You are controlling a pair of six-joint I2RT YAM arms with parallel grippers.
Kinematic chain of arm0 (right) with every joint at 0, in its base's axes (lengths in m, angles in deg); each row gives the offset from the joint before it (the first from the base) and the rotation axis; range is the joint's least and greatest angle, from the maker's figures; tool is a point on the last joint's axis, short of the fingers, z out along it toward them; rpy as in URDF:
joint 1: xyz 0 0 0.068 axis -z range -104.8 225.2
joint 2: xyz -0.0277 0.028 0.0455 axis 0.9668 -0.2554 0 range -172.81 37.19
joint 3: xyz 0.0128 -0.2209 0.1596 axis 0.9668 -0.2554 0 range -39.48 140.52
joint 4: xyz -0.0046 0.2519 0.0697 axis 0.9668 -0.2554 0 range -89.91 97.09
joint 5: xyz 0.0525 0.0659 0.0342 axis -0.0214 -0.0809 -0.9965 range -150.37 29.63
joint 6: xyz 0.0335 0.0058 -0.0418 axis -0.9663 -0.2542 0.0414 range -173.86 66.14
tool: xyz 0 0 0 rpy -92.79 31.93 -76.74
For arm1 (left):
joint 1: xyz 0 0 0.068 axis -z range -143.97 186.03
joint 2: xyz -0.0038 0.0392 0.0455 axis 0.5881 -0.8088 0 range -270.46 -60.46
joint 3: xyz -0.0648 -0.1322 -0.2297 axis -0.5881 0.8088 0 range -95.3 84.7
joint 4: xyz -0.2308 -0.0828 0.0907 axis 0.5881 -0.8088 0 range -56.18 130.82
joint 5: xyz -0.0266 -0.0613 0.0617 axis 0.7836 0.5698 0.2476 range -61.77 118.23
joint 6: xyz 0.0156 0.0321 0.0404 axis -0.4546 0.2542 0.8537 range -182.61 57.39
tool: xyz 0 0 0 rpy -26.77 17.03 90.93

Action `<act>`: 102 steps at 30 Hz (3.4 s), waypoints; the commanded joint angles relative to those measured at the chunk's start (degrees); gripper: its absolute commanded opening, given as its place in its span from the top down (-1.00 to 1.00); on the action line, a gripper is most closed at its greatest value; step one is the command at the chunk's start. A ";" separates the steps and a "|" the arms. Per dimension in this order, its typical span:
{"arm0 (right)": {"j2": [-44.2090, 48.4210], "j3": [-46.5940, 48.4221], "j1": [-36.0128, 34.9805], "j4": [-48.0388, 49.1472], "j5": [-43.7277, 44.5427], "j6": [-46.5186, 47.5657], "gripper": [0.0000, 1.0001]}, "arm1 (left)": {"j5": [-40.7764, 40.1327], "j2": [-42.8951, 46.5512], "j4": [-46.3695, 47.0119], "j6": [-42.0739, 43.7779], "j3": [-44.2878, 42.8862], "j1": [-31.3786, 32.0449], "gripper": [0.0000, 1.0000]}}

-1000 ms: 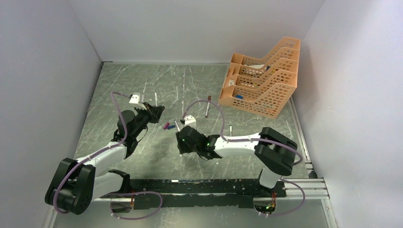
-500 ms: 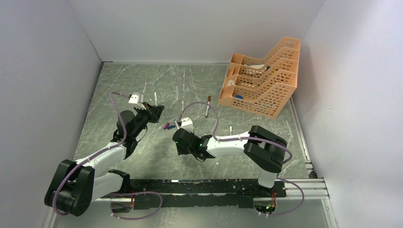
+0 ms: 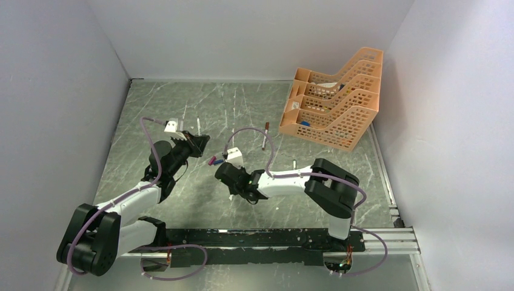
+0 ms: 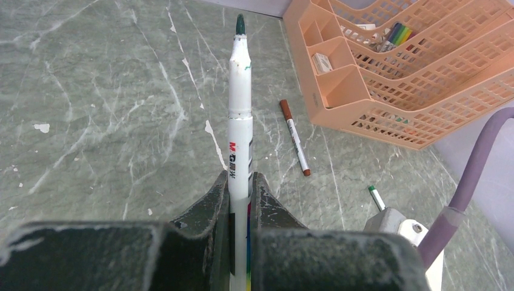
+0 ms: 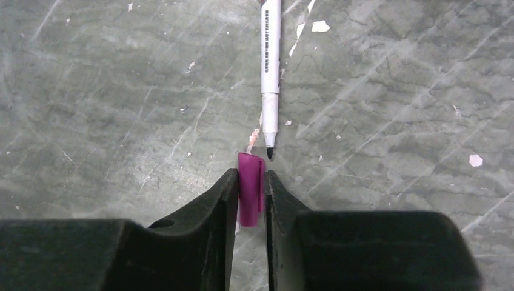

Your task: Insert the pens into the pen caps

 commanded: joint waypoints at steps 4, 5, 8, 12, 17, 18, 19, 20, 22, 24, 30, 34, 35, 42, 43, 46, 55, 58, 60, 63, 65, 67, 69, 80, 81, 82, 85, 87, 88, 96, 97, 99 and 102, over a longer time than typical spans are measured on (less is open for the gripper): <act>-2.48 2.04 -0.56 -6.75 4.00 1.92 0.99 | 1.18 0.01 1.80 -1.04 -0.55 -0.58 0.87; -2.06 1.72 -0.52 -6.27 3.89 2.08 1.00 | 1.62 -0.05 1.91 -1.19 -0.62 -0.56 0.86; 2.93 -2.46 -0.52 -1.29 3.44 3.07 1.00 | 5.25 -0.76 3.25 -1.86 -1.03 -0.55 0.86; 14.83 -10.06 0.45 7.47 2.99 4.00 1.00 | 13.46 -2.97 9.34 -5.51 -0.86 -0.55 0.86; 32.96 -23.41 6.91 25.95 -4.08 4.67 1.00 | 17.13 -6.71 25.82 -17.32 3.13 0.50 0.87; 36.16 -26.22 9.67 30.00 -7.21 3.77 1.00 | 18.25 -8.04 28.74 -19.49 3.29 1.05 0.86; 39.00 -28.83 12.39 34.20 -11.00 2.42 1.00 | 19.27 -9.46 31.79 -21.67 3.31 1.69 0.86; 41.27 -31.45 15.68 38.50 -14.52 0.47 1.00 | 20.25 -11.08 34.89 -23.79 3.24 2.63 0.86; 44.81 -35.57 21.00 46.72 -20.82 -1.67 1.00 | 21.02 -14.09 41.77 -29.31 3.59 5.19 0.86; 46.89 -37.60 24.59 54.15 -26.47 -1.18 1.00 | 19.08 -16.98 48.71 -33.35 4.13 9.35 0.87; 45.82 -36.47 26.60 64.74 -32.64 1.72 1.00 | 18.47 -29.23 61.86 -39.30 -0.12 21.35 0.86; 43.13 -34.85 27.88 69.41 -34.31 1.15 1.00 | 18.17 -32.80 61.97 -39.29 -2.63 23.87 0.86; 42.60 -34.39 27.95 69.53 -34.35 1.47 1.00 | 18.22 -33.15 61.96 -39.25 -2.99 23.97 0.87; 37.75 -32.52 28.73 71.89 -34.61 0.82 1.00 | 19.92 -33.47 61.89 -38.09 -5.47 25.50 0.87; 37.34 -32.59 29.15 72.40 -34.62 0.30 1.00 | 20.02 -33.31 61.89 -37.54 -5.59 25.87 0.87; 36.43 -32.65 30.51 73.96 -35.53 -1.04 1.00 | 20.69 -32.33 61.74 -35.24 -5.47 26.90 0.86; 36.33 -32.42 32.85 74.16 -36.99 -2.41 1.00 | 21.47 -30.25 61.70 -31.73 -4.72 27.22 0.86; 36.24 -32.78 32.82 74.68 -37.59 -2.90 1.00 | 21.72 -30.03 61.59 -31.53 -5.12 27.22 0.87; 36.24 -33.41 32.83 75.25 -37.48 -3.21 1.00 | 22.13 -30.15 61.77 -31.69 -5.54 27.20 0.87; 36.41 -34.31 32.91 76.24 -37.44 -3.87 1.00 | 22.53 -30.27 61.32 -31.79 -6.62 27.22 0.87; 36.52 -34.61 32.94 76.60 -37.53 -3.91 1.00 | 22.67 -30.13 61.68 -32.06 -6.74 27.20 0.86; 36.83 -34.82 32.92 76.26 -37.29 -3.55 1.00 | 22.95 -29.89 61.67 -32.05 -6.94 27.22 0.86; 37.14 -34.91 32.97 75.69 -37.09 -3.24 1.00 | 22.99 -29.39 61.56 -32.01 -6.93 27.21 0.86; 36.80 -35.64 33.01 76.66 -37.55 -4.03 1.00 | 22.92 -26.50 58.21 -30.06 -6.92 27.22 0.86; 36.80 -35.70 33.04 76.77 -37.60 -4.14 1.00 | 22.95 -26.46 58.34 -30.09 -6.88 27.22 0.86; 36.88 -35.86 33.05 76.91 -37.62 -4.29 1.00 | 22.84 -26.45 58.33 -30.14 -6.96 27.22 0.86; 37.18 -35.96 33.05 77.06 -37.77 -4.52 1.00 | 22.60 -26.62 58.19 -29.86 -6.81 27.20 0.87; 37.31 -35.89 33.05 76.97 -38.14 -4.81 1.00 | 22.54 -26.70 58.20 -29.56 -6.93 27.22 0.86; 37.33 -35.89 33.05 77.00 -38.45 -5.12 1.00 | 22.54 -26.76 58.18 -29.45 -6.99 27.21 0.87; 35.11 -37.16 32.91 82.45 -41.91 -11.22 1.00 | 22.53 -23.51 51.63 -24.05 -9.58 27.22 0.87; 35.18 -37.40 32.73 82.72 -42.17 -11.32 1.00 | 22.53 -22.52 49.46 -22.49 -10.10 27.22 0.86; 35.88 -38.07 32.56 82.58 -41.78 -10.53 1.00 | 22.89 -20.50 43.14 -18.02 -11.88 27.22 0.86; 38.86 -38.07 32.56 78.07 -41.71 -7.90 1.00 | 22.01 -18.20 39.61 -14.28 -12.56 27.15 0.86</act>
